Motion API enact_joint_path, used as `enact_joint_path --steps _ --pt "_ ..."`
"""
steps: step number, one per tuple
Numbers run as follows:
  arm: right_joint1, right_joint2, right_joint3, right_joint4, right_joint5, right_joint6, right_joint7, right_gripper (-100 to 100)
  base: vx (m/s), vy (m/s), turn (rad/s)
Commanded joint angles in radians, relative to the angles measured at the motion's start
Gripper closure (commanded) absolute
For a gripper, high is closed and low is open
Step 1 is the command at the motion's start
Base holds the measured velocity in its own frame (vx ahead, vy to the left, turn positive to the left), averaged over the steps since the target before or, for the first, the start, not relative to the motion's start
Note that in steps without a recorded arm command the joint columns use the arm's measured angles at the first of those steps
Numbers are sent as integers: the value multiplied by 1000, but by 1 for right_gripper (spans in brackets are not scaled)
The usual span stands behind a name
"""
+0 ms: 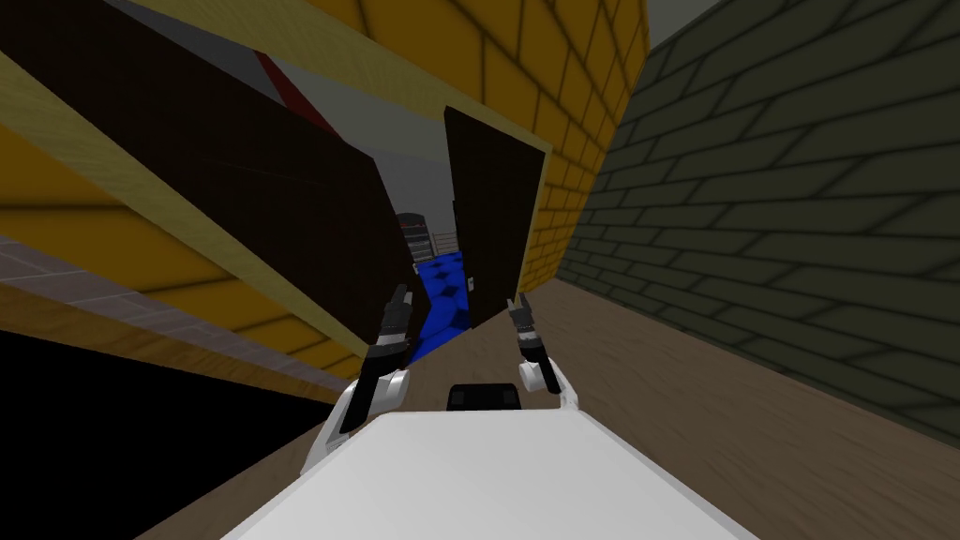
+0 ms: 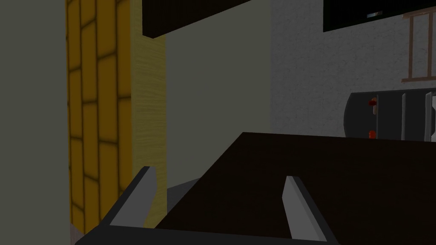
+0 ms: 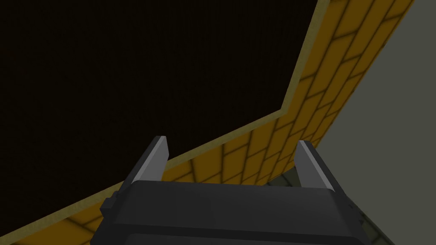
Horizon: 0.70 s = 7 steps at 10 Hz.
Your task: Push the door open
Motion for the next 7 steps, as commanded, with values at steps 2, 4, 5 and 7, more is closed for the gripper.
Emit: enact_joint_path --steps 2,4,5,7 --pt "-17 -4 38 58 5 -6 4 -100 101 15 -41" --pt "-36 -8 62 108 7 -11 4 -100 102 28 -39" --pt "-46 -10 75 134 8 -14 4 -100 98 10 -37" --pt "-65 -15 99 185 10 -19 4 -100 99 23 -38"
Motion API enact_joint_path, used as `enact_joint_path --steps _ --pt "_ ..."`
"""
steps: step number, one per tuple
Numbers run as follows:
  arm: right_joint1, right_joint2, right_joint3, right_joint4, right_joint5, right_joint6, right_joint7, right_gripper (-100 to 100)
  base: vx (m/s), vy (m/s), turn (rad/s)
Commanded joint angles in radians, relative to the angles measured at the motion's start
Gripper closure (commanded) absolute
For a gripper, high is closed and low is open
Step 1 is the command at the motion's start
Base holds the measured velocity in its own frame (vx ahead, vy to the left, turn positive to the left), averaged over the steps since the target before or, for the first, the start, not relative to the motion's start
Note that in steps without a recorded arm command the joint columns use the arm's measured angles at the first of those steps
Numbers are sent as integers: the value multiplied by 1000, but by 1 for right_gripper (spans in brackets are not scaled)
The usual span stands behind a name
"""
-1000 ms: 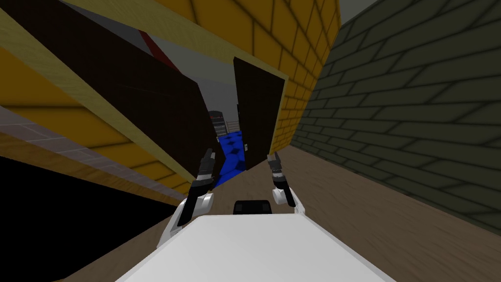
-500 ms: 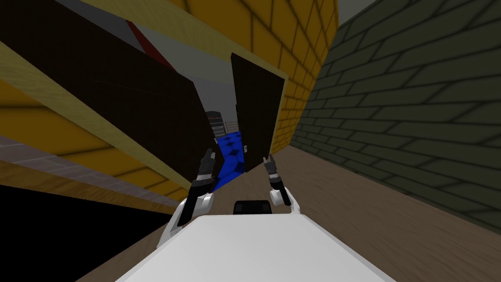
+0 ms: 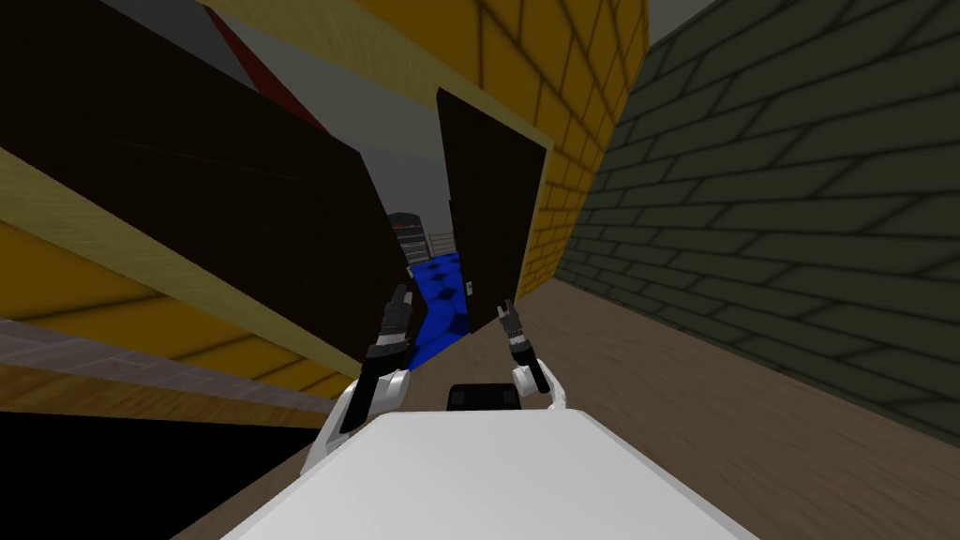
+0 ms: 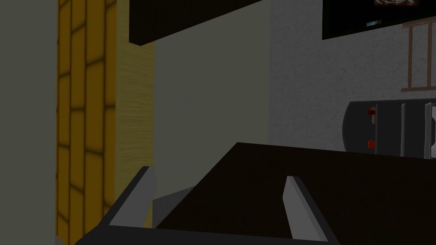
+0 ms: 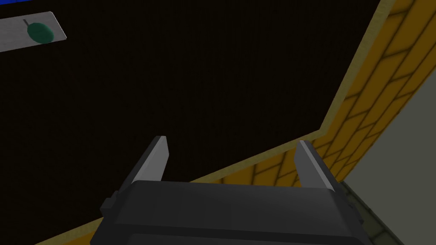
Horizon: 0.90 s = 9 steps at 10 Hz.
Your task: Push the door open
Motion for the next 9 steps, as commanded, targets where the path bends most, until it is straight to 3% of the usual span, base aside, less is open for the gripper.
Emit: enact_joint_path --steps 1,9 --pt "-16 -5 19 45 1 -7 -1 -100 91 30 -36" --pt "-81 -19 102 216 7 -24 -1 -100 83 24 -33"
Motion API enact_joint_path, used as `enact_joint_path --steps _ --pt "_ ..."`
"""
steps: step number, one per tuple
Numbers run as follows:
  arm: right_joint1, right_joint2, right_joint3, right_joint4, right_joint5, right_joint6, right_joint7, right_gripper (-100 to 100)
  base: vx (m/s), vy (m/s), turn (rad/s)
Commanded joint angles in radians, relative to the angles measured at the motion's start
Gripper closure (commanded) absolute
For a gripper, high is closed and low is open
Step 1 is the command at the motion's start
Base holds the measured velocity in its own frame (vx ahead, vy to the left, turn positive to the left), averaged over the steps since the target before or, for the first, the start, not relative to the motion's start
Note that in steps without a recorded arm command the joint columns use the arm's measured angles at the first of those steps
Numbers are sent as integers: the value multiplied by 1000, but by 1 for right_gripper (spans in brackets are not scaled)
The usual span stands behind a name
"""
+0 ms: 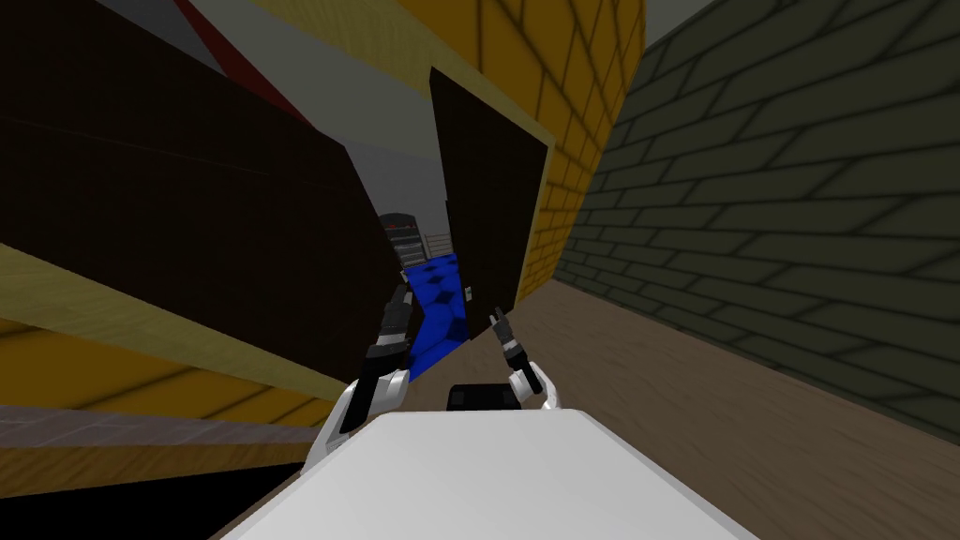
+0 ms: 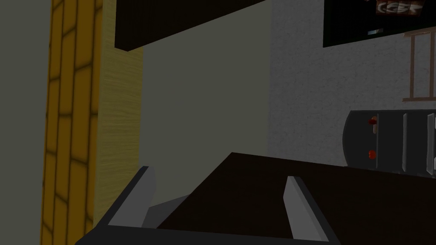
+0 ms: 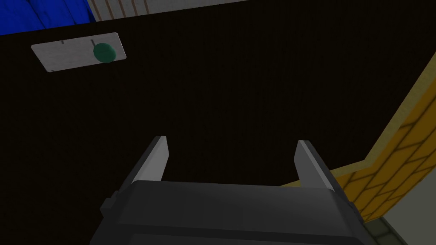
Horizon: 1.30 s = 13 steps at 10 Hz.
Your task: Push the door open
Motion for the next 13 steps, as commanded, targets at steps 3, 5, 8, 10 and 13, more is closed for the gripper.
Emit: enact_joint_path --steps 3,5,8,10,13 --pt "-32 -2 42 89 4 -12 3 -100 104 18 -34" --pt "-57 -7 74 154 7 -18 4 -100 108 28 -48" --pt "-81 -12 104 217 9 -24 4 -100 122 32 -34" --pt "-95 -14 122 254 10 -28 4 -100 94 30 -29" --pt "-127 -20 163 338 13 -37 4 -100 128 38 -41"
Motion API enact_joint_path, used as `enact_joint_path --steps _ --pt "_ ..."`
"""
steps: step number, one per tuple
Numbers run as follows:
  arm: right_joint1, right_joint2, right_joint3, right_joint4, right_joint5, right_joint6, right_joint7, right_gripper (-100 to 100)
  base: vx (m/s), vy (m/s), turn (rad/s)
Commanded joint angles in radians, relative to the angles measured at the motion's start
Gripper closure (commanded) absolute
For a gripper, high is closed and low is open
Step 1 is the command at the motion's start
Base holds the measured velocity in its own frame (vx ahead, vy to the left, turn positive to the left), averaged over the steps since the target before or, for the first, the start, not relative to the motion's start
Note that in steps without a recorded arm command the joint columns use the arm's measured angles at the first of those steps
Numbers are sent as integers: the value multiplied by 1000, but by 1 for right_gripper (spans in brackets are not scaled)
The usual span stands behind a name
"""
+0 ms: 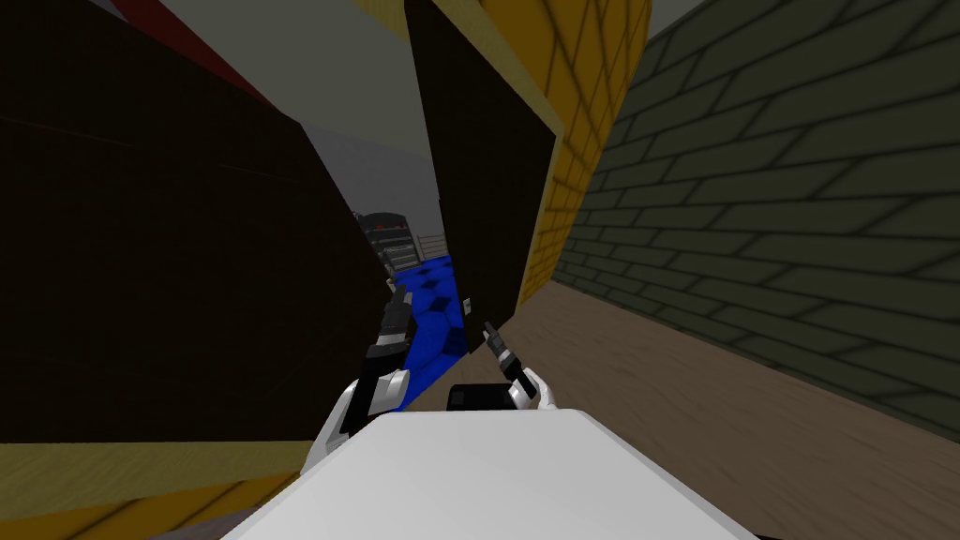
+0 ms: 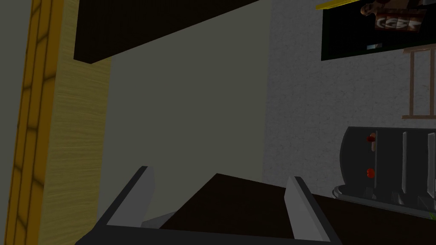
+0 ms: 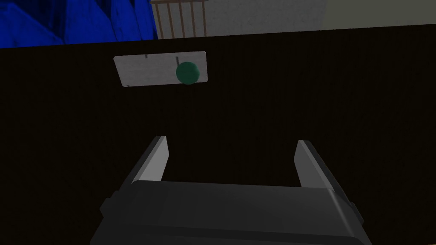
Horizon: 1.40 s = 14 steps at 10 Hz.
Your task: Push the door open
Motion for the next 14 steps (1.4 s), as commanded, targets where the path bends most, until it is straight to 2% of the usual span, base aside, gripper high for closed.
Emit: enact_joint_path --steps 1,2,7,8,14 --pt "-12 0 16 31 1 -1 2 -100 130 44 -20" --pt "-23 -2 30 60 3 -4 2 -100 151 47 -34" --pt "-51 -7 65 134 5 -11 2 -100 118 30 -26" --pt "-47 -7 62 124 5 -10 2 -100 48 11 -2" --pt "-45 15 44 158 5 -26 19 -100 158 106 33"
